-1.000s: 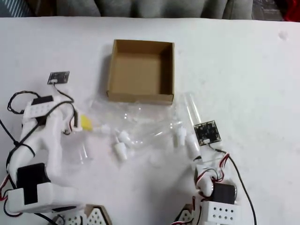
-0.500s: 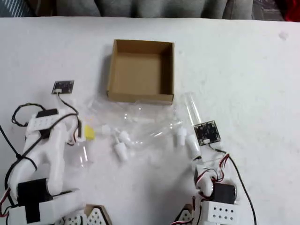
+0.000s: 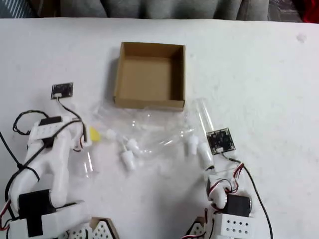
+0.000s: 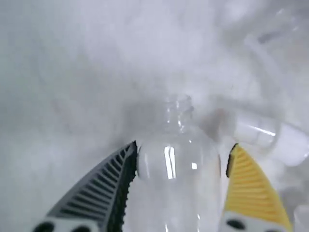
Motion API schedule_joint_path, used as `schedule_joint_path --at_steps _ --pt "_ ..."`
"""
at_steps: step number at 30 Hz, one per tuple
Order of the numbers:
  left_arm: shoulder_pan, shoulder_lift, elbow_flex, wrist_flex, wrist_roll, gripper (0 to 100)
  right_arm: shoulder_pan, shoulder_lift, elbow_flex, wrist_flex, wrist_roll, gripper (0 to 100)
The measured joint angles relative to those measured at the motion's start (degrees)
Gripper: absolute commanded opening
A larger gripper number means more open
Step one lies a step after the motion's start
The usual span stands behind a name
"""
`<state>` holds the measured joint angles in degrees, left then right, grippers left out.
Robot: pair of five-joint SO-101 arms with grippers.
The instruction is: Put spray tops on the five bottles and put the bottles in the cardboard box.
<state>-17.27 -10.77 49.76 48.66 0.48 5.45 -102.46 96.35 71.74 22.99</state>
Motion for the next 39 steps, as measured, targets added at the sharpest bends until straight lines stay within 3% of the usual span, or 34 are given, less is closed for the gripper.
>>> schedule_joint_path --at_steps 9,15,18,26,31,39 --pt "0.00 8.97 -5.80 1.23 0.00 26 0.00 0.00 0.00 0.00 0.00 3.4" --pt "0.18 9.05 -6.24 1.93 0.26 1 0.00 0.00 0.00 0.00 0.00 3.4" --pt "0.26 9.05 -6.24 1.93 0.26 7 0.00 0.00 0.00 0.00 0.00 3.4" --pt "0.09 8.70 -6.24 1.93 0.26 3 0.00 0.00 0.00 0.00 0.00 3.4" --pt "-4.13 8.70 -7.82 1.93 0.09 3 0.35 0.00 -0.18 0.00 0.00 3.4" --pt "-5.89 8.70 -8.18 1.93 0.09 3 7.12 -0.70 -8.79 -3.52 0.00 3.8"
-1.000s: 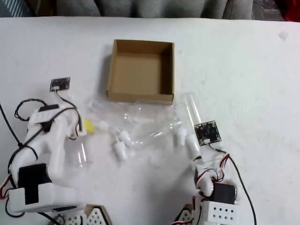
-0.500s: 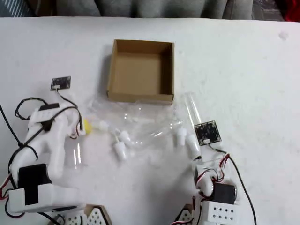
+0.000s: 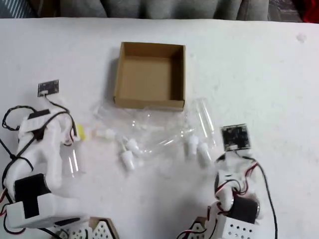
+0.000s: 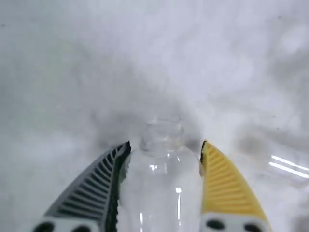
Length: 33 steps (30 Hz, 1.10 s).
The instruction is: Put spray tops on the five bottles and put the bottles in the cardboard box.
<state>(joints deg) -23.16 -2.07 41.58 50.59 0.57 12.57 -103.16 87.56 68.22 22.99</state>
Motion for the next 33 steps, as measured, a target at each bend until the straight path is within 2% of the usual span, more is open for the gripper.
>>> schedule_joint_path --at_steps 5,7,11,16,24,29,33 --pt "-0.09 0.00 0.00 0.00 0.00 3 -0.09 0.18 -0.53 -11.78 0.00 3.8" --pt "-0.09 0.00 0.00 0.00 0.00 3 -3.43 0.44 -0.53 -13.19 -0.09 3.6" --pt "-0.09 0.00 0.00 0.00 0.00 3 -11.25 0.70 -3.43 -13.19 -0.09 3.5" --pt "-0.09 0.00 0.00 0.00 0.00 3 -21.19 2.11 -11.08 -8.26 0.00 3.8" --pt "-0.09 0.00 0.00 0.00 0.00 3 -35.34 23.74 -24.09 -7.03 -0.18 5.0" --pt "-0.09 0.00 0.00 0.00 0.00 3 -44.22 39.30 -31.65 -7.03 -6.86 13.0" --pt "-0.09 0.00 0.00 0.00 0.00 3 -53.45 48.44 -35.87 -7.38 -10.64 11.6"
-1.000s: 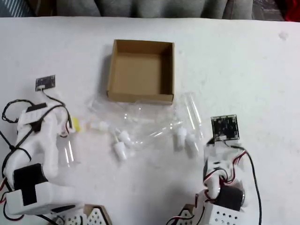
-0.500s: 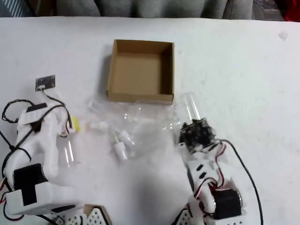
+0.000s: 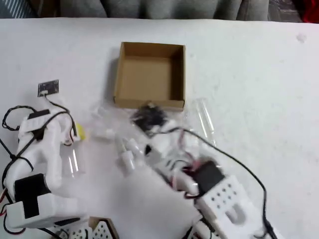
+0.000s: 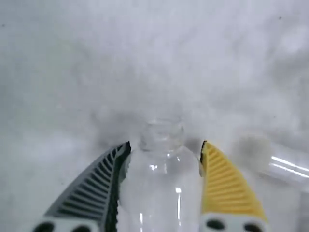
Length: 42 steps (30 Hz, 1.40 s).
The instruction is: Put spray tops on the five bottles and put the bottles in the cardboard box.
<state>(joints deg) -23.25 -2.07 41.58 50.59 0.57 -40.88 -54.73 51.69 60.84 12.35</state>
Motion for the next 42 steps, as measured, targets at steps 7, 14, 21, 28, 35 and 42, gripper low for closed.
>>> schedule_joint_path --at_steps 7,14,21,28,35,42 --pt "0.00 0.00 0.00 0.00 0.00 3 -11.52 17.93 -0.18 -11.52 -7.65 16.3" --pt "0.00 0.00 0.00 0.00 0.00 3 -14.24 36.31 -0.18 -19.87 -12.92 20.3" --pt "0.00 0.00 0.00 0.00 0.00 3 -14.59 43.16 -0.18 -25.41 -14.07 12.6" --pt "0.00 0.00 0.00 -0.18 0.00 3 -14.51 45.27 -0.26 -27.43 -14.07 2.2" --pt "0.00 0.00 0.00 -0.18 0.00 3 -14.33 45.27 -0.79 -23.82 -14.07 1.6" --pt "0.00 0.00 0.00 -0.18 0.00 3 -11.34 38.33 -4.13 -6.68 -2.81 1.6"
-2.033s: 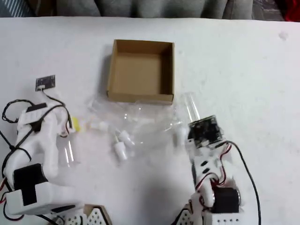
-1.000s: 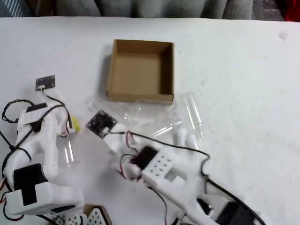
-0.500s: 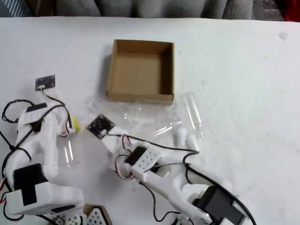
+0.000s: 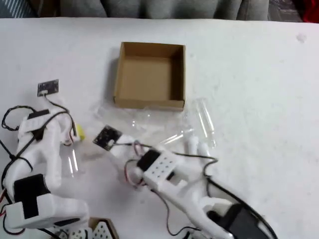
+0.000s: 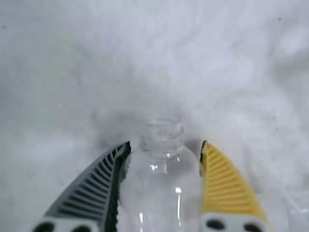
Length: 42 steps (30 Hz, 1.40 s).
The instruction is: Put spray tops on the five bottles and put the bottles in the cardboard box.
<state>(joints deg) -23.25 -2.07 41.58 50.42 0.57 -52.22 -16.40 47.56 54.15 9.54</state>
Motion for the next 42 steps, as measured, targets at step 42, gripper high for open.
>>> schedule_joint_path --at_steps 42 --pt "0.00 0.00 0.00 0.00 0.00 3 100.66 -35.52 18.29 4.57 100.66 13.5"
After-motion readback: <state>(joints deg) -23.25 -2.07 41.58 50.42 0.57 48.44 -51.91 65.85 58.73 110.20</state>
